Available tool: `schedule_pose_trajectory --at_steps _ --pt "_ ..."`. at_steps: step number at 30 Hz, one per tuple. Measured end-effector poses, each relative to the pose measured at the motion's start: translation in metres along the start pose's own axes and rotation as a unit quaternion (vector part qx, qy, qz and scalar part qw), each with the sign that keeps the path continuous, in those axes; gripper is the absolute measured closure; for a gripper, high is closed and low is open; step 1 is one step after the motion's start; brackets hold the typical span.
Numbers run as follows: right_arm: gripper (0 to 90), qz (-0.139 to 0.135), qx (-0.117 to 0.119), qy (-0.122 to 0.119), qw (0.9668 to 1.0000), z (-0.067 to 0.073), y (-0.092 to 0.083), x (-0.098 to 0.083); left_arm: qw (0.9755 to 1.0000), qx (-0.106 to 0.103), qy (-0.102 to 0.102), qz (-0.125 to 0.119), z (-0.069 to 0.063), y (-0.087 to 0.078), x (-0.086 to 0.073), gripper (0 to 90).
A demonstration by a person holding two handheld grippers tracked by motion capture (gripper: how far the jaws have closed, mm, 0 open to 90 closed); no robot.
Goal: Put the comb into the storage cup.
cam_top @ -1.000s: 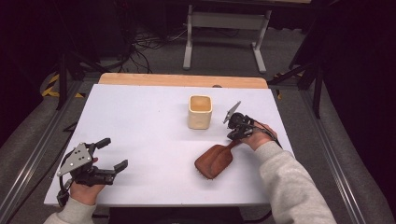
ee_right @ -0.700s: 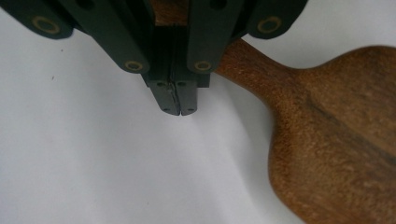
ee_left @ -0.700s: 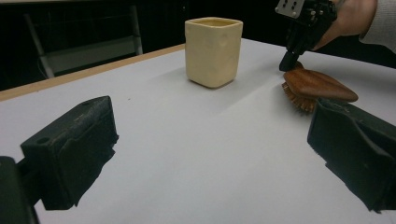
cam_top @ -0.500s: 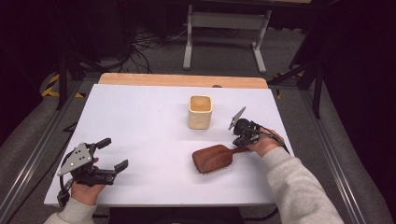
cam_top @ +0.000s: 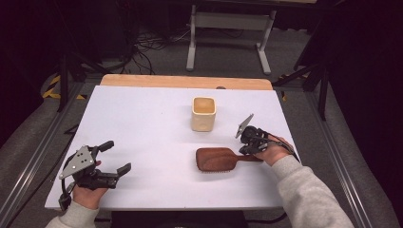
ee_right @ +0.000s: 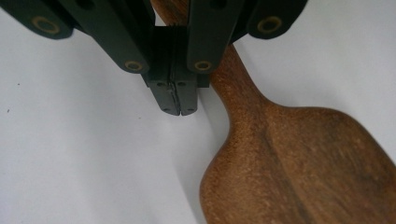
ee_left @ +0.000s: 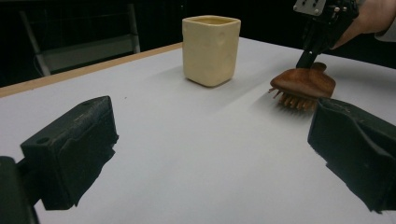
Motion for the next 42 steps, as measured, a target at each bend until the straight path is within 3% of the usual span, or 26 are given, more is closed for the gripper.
schedule_pose_trajectory --at_steps 9,15,17,20,21,23,24,25,26,27,28,29,36,39,40,42 --pt "89.7 0.007 0.007 -0.01 0.9999 0.007 -0.002 -0.005 1.0 0.001 0.0 0.001 0.0 0.0 0.0 2.1" --pt "86.1 -0.013 0.003 -0.01 0.9999 0.005 -0.007 -0.001 1.0 0.002 0.001 0.001 0.001 0.0 0.0 2.1" --pt "81.9 -0.026 -0.003 -0.009 0.9996 0.004 -0.012 0.001 1.0 0.002 -0.001 0.0 0.0 0.0 0.0 2.1" --pt "67.0 -0.043 -0.012 -0.011 0.9989 0.002 -0.019 0.004 1.0 0.002 0.0 0.0 0.0 0.0 0.0 2.1" --pt "67.0 -0.043 -0.012 -0.011 0.9989 0.002 -0.019 0.004 1.0 0.002 0.0 0.0 0.0 0.0 0.0 2.1" --pt "51.4 -0.048 -0.012 -0.014 0.9987 0.003 -0.023 0.006 1.0 0.002 0.0 0.0 0.0 0.0 0.0 2.1" --pt "34.3 -0.061 -0.016 -0.019 0.9978 0.004 -0.027 0.008 1.0 0.001 0.001 0.0 0.0 0.0 0.0 2.1" --pt "27.4 -0.067 -0.01 -0.024 0.9974 0.005 -0.029 0.009 1.0 0.001 0.001 0.0 0.0 0.0 0.0 2.1" --pt "27.4 -0.067 -0.01 -0.024 0.9974 0.005 -0.029 0.009 1.0 0.001 0.001 0.0 0.0 0.0 0.0 2.1" --pt "10.2 -0.073 -0.008 -0.032 0.9968 0.009 -0.03 0.011 1.0 0.001 0.0 0.0 0.0 0.0 0.0 2.0" --pt "10.2 -0.073 -0.008 -0.032 0.9968 0.009 -0.03 0.011 1.0 0.001 0.0 0.0 0.0 0.0 0.0 2.0" --pt "3.5 -0.071 -0.005 -0.043 0.9966 0.012 -0.031 0.01 1.0 0.001 0.001 0.0 0.0 0.0 0.0 2.0" --pt "0.1 -0.072 0.034 -0.079 0.9937 0.028 -0.03 0.01 1.0 0.001 0.001 0.0 0.0 0.0 0.0 1.8" --pt "0.2 -0.067 0.037 -0.089 0.9931 0.032 -0.028 0.009 1.0 0.001 0.003 0.001 0.0 0.0 0.0 1.7" --pt "1.3 -0.057 0.034 -0.108 0.9919 0.033 -0.025 0.009 1.0 0.0 0.002 0.001 0.0 0.0 0.0 1.7" --pt "1.9 -0.049 0.031 -0.106 0.9927 0.033 -0.024 0.008 1.0 0.0 0.002 0.001 0.0 0.0 0.0 1.7"
Point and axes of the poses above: each handheld gripper's, and its own axes: y roughly forward along the jaws, x roughly out of its top, z roughly to its left, the point moved 9 cm from there along y, roughly forward along the jaws, and after that the axes turned 15 degrees about y, right-handed, at the moved point
